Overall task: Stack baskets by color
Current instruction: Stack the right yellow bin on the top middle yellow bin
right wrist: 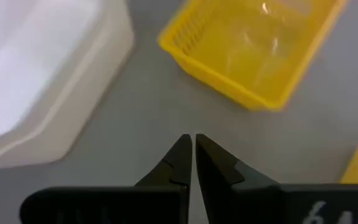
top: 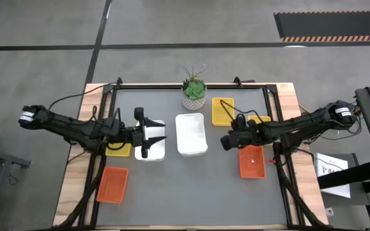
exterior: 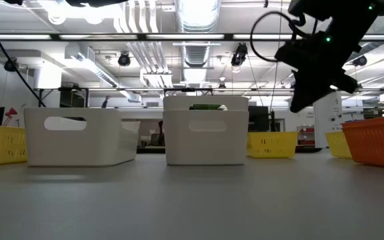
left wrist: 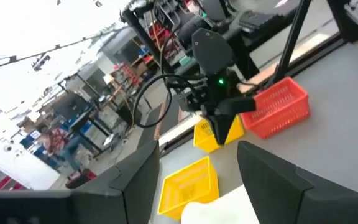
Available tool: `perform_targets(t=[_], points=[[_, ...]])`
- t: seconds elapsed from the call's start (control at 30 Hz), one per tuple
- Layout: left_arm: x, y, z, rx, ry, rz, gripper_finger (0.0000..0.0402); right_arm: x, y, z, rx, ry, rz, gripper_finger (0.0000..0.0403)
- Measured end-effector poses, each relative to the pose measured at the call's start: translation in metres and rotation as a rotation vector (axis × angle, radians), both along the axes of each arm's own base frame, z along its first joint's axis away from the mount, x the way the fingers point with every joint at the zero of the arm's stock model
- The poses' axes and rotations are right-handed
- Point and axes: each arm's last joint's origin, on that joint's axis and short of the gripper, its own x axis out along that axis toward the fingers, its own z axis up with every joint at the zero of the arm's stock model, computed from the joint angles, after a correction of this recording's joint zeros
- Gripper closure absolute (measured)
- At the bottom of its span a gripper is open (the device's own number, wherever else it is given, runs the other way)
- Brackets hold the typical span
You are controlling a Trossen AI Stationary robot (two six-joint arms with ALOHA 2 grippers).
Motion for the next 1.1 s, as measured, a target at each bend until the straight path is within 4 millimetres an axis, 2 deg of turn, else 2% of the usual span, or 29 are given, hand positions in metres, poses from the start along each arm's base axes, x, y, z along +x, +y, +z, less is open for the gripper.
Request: perform_targets(t=[0.13,0.37,0.5,0.73,0.83,1.0,1.1], points=[[-0.001,0.001,0.001,0.049,0.002,0.038,0.0201,-0.003,-0.003,-0.002,0.117,0.013,-0.065,0.0357],[-0.010,0.004,0.010,0.060,-0.029,0.089,0.0201,-0.010,-0.005,-0.004,0.206,0.073,-0.148,0.0287],[-0.010,0.004,0.008,0.041,-0.014,0.088,0.0201,-0.017,-0.013,0.003,0.245,0.115,-0.311,0.0261],[-0.010,0.004,0.007,0.043,-0.005,0.087,0.0201,-0.027,-0.020,0.009,0.258,0.181,-0.491,0.0264],[-0.010,0.004,0.005,0.045,0.008,0.087,0.0201,-0.025,-0.019,0.006,0.284,0.169,-0.549,0.0273],[-0.010,0.004,0.005,0.046,0.009,0.087,0.0201,-0.008,-0.015,-0.005,0.340,0.196,-0.467,0.0280],[-0.010,0.004,0.005,0.046,0.010,0.087,0.0201,-0.006,-0.016,0.000,0.315,0.277,-0.473,0.0280]])
